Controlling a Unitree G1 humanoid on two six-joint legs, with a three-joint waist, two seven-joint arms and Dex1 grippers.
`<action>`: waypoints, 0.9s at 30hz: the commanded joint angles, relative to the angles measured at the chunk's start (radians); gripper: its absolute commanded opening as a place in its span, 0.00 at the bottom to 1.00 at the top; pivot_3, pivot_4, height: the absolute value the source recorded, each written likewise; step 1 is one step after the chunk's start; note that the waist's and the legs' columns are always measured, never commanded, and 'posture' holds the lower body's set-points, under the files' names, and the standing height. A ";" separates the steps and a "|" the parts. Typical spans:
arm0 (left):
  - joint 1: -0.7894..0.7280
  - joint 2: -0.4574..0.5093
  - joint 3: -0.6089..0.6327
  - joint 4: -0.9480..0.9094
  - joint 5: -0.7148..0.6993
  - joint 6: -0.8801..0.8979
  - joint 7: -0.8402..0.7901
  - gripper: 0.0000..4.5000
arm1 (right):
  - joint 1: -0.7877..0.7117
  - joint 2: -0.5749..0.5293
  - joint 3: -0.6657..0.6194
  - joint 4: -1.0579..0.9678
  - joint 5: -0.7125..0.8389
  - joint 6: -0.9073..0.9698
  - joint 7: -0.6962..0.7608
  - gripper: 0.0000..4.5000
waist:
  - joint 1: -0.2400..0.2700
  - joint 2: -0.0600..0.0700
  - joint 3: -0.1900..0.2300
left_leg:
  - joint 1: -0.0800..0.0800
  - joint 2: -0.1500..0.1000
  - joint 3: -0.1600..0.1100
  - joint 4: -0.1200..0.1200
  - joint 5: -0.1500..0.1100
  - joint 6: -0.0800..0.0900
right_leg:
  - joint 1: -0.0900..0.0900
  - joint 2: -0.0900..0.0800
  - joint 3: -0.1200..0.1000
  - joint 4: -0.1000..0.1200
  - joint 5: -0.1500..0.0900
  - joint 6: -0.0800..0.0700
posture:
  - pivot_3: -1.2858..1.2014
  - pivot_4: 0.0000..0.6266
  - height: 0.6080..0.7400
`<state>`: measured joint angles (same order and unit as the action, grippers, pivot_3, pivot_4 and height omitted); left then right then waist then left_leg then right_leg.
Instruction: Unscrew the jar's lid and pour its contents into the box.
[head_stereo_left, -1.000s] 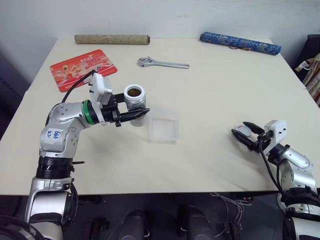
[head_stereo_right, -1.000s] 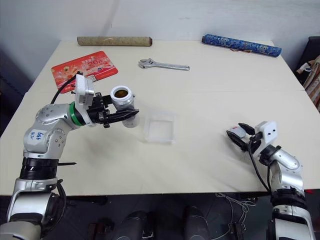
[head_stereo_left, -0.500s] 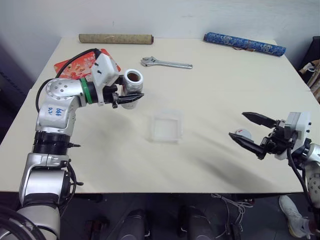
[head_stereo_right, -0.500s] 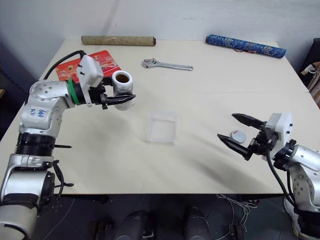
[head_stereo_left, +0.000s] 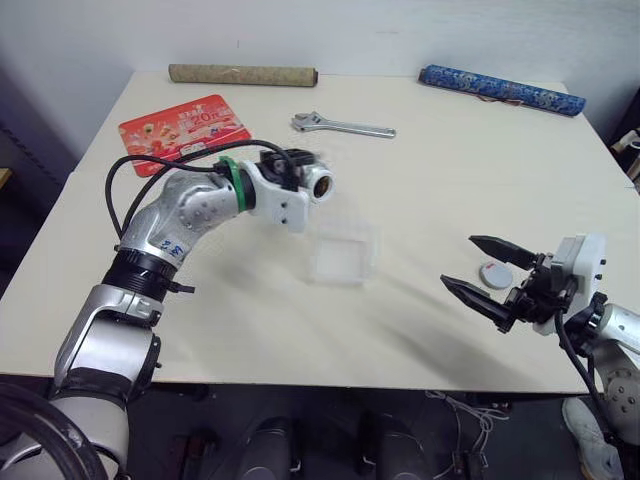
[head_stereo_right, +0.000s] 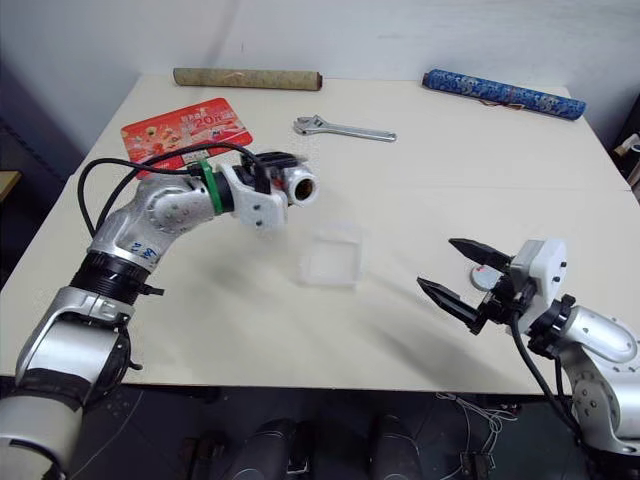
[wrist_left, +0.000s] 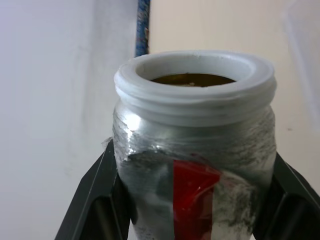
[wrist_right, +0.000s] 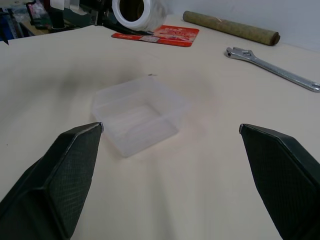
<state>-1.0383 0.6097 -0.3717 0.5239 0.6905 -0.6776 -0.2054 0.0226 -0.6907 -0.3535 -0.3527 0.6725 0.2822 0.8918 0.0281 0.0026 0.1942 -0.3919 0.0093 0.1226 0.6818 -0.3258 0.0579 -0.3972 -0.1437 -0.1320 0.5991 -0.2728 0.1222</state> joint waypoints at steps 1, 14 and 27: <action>-0.072 0.039 -0.095 -0.024 0.351 0.003 0.428 0.53 | 0.009 0.022 -0.019 -0.040 -0.001 -0.024 -0.023 0.99 | 0.000 0.000 0.000 | 0.000 0.000 0.000 0.000 0.000 0.000 | 0.000 0.000 0.000 0.000 0.000 0.000 | 0.52 0.24 1.00; -0.139 0.005 -0.370 0.113 0.893 0.440 1.126 0.53 | 0.010 0.067 0.015 -0.053 -0.018 -0.020 -0.067 0.99 | -0.001 -0.001 0.000 | -0.001 0.000 0.000 0.000 0.000 0.002 | -0.001 -0.001 -0.001 0.000 0.000 0.000 | 0.52 0.24 1.00; -0.110 0.035 -0.305 0.110 0.564 0.151 1.012 0.53 | -0.005 0.086 0.033 -0.061 -0.023 -0.009 -0.086 0.99 | -0.002 -0.001 0.000 | -0.001 -0.001 0.000 0.000 0.000 0.002 | -0.001 -0.006 0.000 0.002 0.000 0.000 | 0.52 0.24 1.00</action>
<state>-1.1414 0.6276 -0.7397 0.6411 1.3811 -0.4374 0.8703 0.0219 -0.6093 -0.3138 -0.3800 0.6374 0.2816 0.8124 0.0260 0.0018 0.1946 -0.3927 0.0088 0.1220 0.6824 -0.3257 0.0599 -0.3984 -0.1500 -0.1324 0.6016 -0.2727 0.1225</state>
